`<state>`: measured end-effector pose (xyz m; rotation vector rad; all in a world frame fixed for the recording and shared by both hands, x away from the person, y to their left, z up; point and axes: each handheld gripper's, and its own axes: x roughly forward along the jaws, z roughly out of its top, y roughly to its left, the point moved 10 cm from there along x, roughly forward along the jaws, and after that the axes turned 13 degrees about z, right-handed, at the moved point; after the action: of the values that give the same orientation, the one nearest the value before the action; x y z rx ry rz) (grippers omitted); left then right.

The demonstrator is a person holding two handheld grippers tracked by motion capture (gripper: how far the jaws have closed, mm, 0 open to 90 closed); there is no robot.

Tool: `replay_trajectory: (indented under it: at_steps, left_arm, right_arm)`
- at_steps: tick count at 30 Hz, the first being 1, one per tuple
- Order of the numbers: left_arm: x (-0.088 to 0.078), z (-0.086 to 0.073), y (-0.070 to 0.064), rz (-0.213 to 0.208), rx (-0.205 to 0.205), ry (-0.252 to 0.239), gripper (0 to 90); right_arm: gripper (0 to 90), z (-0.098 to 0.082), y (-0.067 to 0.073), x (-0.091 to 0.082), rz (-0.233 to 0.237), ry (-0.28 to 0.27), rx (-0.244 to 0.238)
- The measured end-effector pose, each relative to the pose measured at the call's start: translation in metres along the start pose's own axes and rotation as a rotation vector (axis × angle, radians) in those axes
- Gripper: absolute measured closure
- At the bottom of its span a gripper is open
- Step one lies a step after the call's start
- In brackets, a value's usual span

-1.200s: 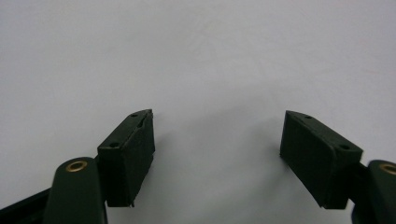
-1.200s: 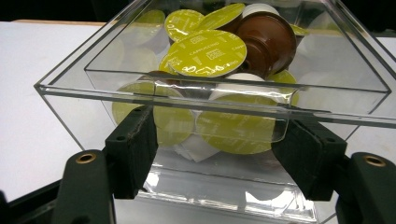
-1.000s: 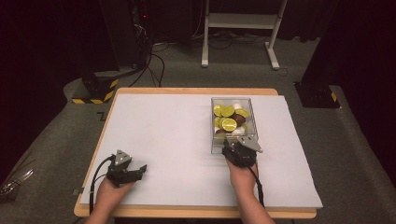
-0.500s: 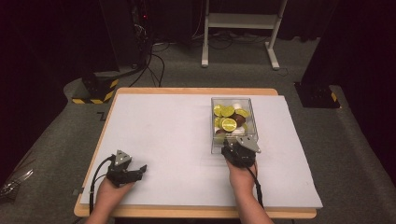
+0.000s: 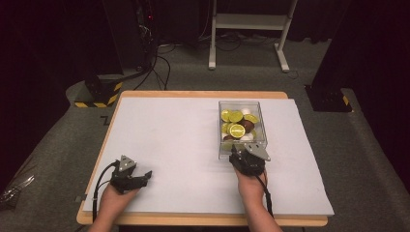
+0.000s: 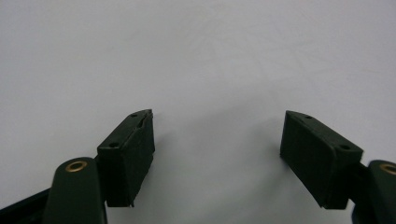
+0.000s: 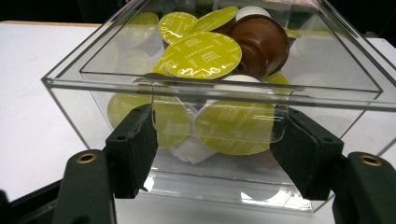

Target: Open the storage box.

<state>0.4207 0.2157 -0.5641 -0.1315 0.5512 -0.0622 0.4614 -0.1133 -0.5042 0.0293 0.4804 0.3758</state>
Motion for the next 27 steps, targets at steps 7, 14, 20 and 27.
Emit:
replay_trajectory:
  at_steps: [7, 14, 20, 27]
  left_arm:
    - [0.0, 0.001, -0.001, 0.001, -0.008, -0.006, 26.3]
    - [0.0, 0.001, -0.001, 0.0, -0.009, -0.006, 26.2]
    - [0.0, 0.001, -0.001, 0.0, -0.008, -0.006, 26.1]
    - [0.0, 0.0, 0.0, 0.002, 0.009, -0.001, 26.2]
  right_arm:
    - [32.5, -0.006, 0.003, -0.01, 0.006, 0.0, -0.008]
    - [32.6, -0.01, 0.005, -0.019, 0.017, 0.001, -0.012]
    - [32.6, -0.014, 0.007, -0.026, 0.026, 0.001, -0.018]
    - [32.6, -0.017, 0.009, -0.032, 0.027, -0.001, -0.015]
